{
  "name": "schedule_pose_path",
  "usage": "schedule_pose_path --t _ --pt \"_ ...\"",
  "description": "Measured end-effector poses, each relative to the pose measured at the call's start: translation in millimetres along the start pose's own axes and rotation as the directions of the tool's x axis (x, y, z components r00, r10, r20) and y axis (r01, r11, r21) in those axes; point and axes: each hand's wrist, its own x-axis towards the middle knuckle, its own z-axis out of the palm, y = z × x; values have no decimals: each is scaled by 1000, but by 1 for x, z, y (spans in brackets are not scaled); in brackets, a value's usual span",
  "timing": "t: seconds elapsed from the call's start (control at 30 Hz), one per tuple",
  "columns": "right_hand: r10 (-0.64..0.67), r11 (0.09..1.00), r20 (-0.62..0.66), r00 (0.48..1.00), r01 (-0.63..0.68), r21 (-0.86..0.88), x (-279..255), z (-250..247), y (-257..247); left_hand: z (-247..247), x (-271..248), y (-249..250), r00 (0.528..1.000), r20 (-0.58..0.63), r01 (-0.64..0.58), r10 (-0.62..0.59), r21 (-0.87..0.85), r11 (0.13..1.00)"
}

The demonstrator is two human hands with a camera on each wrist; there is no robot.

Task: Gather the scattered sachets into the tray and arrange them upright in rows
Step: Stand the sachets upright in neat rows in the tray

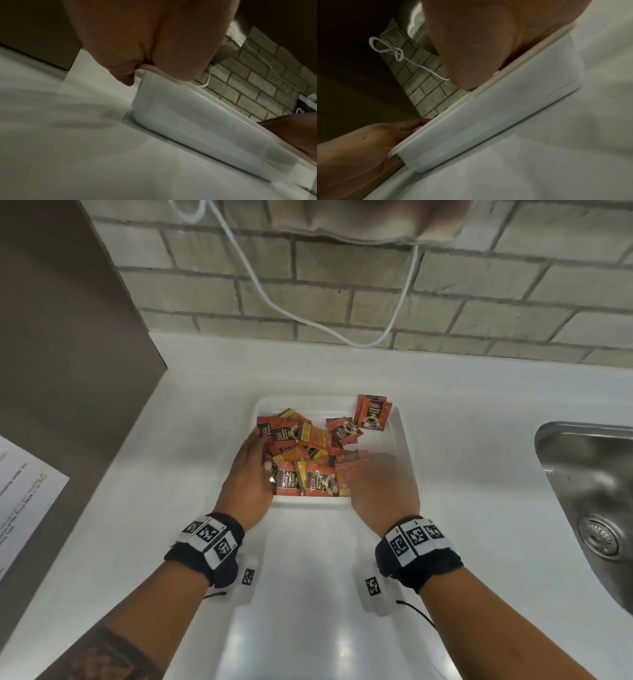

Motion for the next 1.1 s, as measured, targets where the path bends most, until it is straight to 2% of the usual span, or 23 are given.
schedule_pose_path --t 0.17,0.3,0.47,0.53,0.6,0.7,0.77,0.83,0.93,1.1 --pt "-25 1000 19 999 26 -15 -27 6 -3 -8 -30 -9 1000 -26 -18 17 -43 999" --pt "-20 1000 20 1000 20 -12 -44 7 -9 -21 -44 -3 1000 -23 12 -13 -37 999" --pt "2 994 79 997 -11 113 -45 1 -10 -43 -32 17 986 -23 164 -165 -21 986" --pt "48 976 89 995 -66 205 -37 -5 -8 -51 -16 22 974 -53 219 -220 -23 975" --pt "97 966 124 988 -123 226 -29 -8 -10 -57 -1 24 971 -35 233 -237 -84 969" --pt "160 972 197 967 -189 137 -23 -2 -19 -53 9 24 975 132 205 -181 -195 959" --pt "181 966 260 949 -222 136 -21 3 -30 -44 9 19 966 225 162 -129 -137 977" --pt "157 944 290 944 -230 237 -17 6 -44 -38 6 14 965 238 132 -107 -91 987" --pt "148 905 269 952 -241 352 -12 6 -69 -37 1 12 965 253 90 -63 -97 991" --pt "183 766 274 944 -312 562 -5 12 -100 -34 -4 3 965 261 -24 40 -63 998"
